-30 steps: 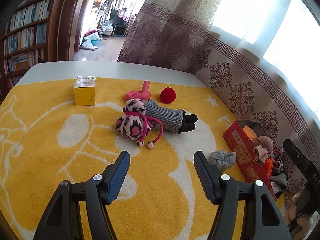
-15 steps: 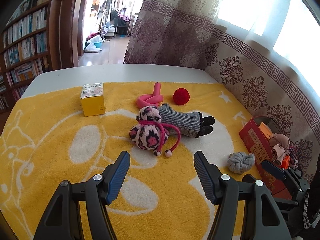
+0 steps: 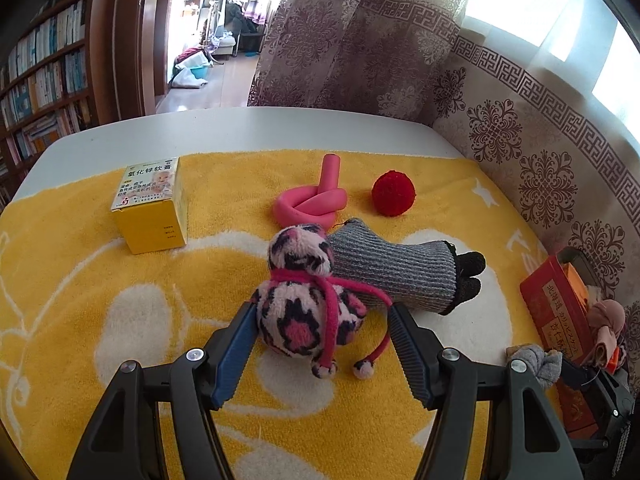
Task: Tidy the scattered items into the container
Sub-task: 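Grasp the pink leopard cat plush with the left gripper while the right grasps the grey knit ball, then carry both items into the red tin box and open both grippers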
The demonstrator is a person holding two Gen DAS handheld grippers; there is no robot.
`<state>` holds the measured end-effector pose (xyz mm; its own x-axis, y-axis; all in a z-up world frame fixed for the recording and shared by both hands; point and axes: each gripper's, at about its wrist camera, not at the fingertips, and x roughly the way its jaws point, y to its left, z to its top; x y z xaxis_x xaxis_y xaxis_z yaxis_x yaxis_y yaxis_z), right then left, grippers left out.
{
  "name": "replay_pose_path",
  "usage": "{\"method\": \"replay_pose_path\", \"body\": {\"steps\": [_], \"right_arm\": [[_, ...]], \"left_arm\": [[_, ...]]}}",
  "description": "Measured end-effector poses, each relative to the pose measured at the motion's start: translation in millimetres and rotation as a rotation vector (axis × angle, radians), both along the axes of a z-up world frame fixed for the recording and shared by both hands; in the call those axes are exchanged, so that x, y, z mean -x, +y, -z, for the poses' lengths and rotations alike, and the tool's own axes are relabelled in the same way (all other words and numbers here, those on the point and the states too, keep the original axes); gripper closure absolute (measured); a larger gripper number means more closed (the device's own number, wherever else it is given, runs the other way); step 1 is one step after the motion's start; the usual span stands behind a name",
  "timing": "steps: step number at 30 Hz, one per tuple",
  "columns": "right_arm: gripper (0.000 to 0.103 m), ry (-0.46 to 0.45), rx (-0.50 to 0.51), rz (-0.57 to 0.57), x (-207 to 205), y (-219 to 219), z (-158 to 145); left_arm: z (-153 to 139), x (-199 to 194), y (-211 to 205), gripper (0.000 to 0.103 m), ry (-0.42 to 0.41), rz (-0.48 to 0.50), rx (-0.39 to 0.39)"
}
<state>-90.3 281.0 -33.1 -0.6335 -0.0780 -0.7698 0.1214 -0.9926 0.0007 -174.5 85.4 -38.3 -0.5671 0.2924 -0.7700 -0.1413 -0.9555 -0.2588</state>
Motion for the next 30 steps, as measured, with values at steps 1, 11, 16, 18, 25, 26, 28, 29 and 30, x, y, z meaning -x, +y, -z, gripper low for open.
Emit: {"method": "replay_pose_path", "body": {"steps": [1,11,16,18,25,26,28,29,30], "right_arm": [[0.03,-0.012,0.004,0.001,1.9,0.6,3.0],[0.056,-0.06,0.063,0.002,7.3,6.6,10.5],[0.057,-0.034,0.08,-0.021,3.1,5.1,6.4],[0.057,-0.017,0.078,-0.028,0.2,3.1,3.6],[0.057,0.016,0.092,-0.027,-7.4,4.0,-5.3],[0.057,0.024,0.097,-0.026,-8.9,5.0,-7.9],[0.057,0.042,0.101,-0.021,-12.3,7.1,-13.8],[0.057,0.052,0.104,-0.015,-13.9,9.0,-16.7],[0.057,0.061,0.106,-0.007,-15.3,11.7,-19.6]], "left_arm": [[0.9,1.9,-1.3,0.035,0.002,-0.003,-0.002],[15.9,7.0,-19.0,0.048,-0.002,-0.042,-0.089],[8.5,3.2,-25.6,0.049,0.03,-0.065,-0.099],[4.1,1.2,-28.2,0.049,0.04,-0.073,-0.107],[-12.1,-10.0,-24.1,0.049,0.07,-0.067,-0.112],[-13.7,-11.4,-22.0,0.049,0.072,-0.062,-0.112],[-16.8,-14.7,-18.0,0.049,0.075,-0.054,-0.11],[-18.1,-16.4,-16.0,0.049,0.076,-0.051,-0.109],[-19.5,-18.1,-14.4,0.049,0.077,-0.047,-0.109]]}}
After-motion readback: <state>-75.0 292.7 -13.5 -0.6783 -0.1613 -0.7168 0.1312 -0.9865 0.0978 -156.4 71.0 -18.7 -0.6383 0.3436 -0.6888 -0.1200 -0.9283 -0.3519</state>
